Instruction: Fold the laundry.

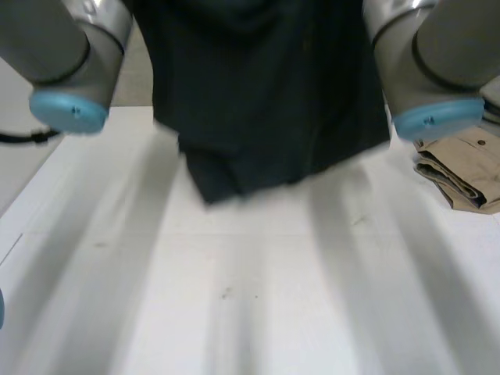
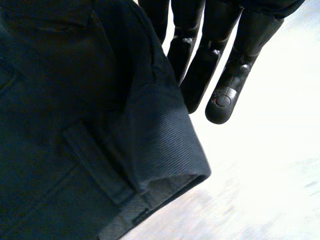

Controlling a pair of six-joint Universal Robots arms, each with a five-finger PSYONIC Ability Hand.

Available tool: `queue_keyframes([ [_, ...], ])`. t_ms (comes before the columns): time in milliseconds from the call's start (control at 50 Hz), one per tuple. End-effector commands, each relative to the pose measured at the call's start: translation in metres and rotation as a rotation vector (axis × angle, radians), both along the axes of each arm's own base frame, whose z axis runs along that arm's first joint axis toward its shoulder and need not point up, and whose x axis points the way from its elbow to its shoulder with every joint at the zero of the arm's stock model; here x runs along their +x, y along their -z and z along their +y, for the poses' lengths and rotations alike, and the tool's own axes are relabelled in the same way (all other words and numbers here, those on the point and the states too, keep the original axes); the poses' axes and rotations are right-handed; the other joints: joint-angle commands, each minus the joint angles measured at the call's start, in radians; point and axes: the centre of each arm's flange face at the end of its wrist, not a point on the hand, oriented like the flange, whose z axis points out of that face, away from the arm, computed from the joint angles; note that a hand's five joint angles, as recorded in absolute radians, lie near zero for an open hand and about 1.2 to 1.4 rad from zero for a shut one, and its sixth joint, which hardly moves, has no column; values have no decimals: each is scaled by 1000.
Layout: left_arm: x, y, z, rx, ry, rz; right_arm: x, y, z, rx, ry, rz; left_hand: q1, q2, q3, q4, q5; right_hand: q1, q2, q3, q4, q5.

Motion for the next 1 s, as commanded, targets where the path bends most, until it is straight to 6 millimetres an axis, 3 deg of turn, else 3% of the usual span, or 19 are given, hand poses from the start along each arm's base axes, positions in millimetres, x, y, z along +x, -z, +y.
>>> queue_keyframes([
  [20,7,-52,9,-203,-20,118,-8,-46,9,-199,-7,-143,249,199,204,194,249,417,228,214,209,241],
  [100,1,-37,6,-150,-12,98,-2,-26,5,-125,-10,-97,249,199,204,194,249,417,228,214,209,241],
  [180,-1,8,-2,34,-14,20,5,21,-7,39,-11,5,249,199,204,194,249,417,228,214,209,241],
  [200,-2,33,-5,120,-13,-15,7,41,-11,110,-8,51,249,199,204,194,249,417,228,214,209,241],
  [240,-3,61,-7,209,-8,-53,9,61,-13,184,-8,98,249,199,204,194,249,417,228,214,209,241],
  [260,-4,74,-7,249,-4,-72,10,84,-15,264,-9,146,249,199,204,194,249,417,228,214,209,241],
  [280,-4,105,-5,333,-2,-113,10,96,-16,304,-10,172,249,199,204,194,249,417,228,214,209,241],
  [320,-3,128,-3,397,-2,-145,10,121,-17,388,-9,227,249,199,204,194,249,417,228,214,209,241],
  [340,-1,151,2,457,-3,-176,9,149,-17,478,-5,287,249,199,204,194,249,417,228,214,209,241],
  [420,2,196,17,575,4,-242,5,191,-11,621,2,392,249,199,204,194,249,417,228,214,209,241],
  [480,3,213,32,636,15,-279,-1,204,-4,691,0,428,249,199,204,194,249,417,228,214,209,241],
  [540,11,208,48,662,12,-301,-6,204,3,720,8,443,249,199,204,194,249,417,228,214,209,241],
  [700,47,186,105,674,-18,-407,-38,188,57,859,2,545,249,199,204,194,249,417,228,214,209,241],
  [760,63,183,136,662,-30,-519,-54,194,84,943,-1,637,249,199,204,194,249,417,228,214,209,241],
  [780,71,185,155,653,-32,-604,-63,197,101,981,-4,706,249,199,204,194,249,417,228,214,209,241],
  [840,83,189,183,642,-27,-736,-78,197,125,1010,-9,810,249,199,204,194,249,417,228,214,209,241],
  [860,92,192,203,637,-18,-841,-89,199,141,1030,-15,883,249,199,204,194,249,417,228,214,209,241],
  [940,108,199,240,607,15,-1051,-109,200,162,1058,-20,969,249,199,204,194,249,417,228,214,209,241],
  [1000,104,195,249,543,50,-1065,-111,203,169,1072,-51,972,249,199,204,194,249,417,228,214,209,241],
])
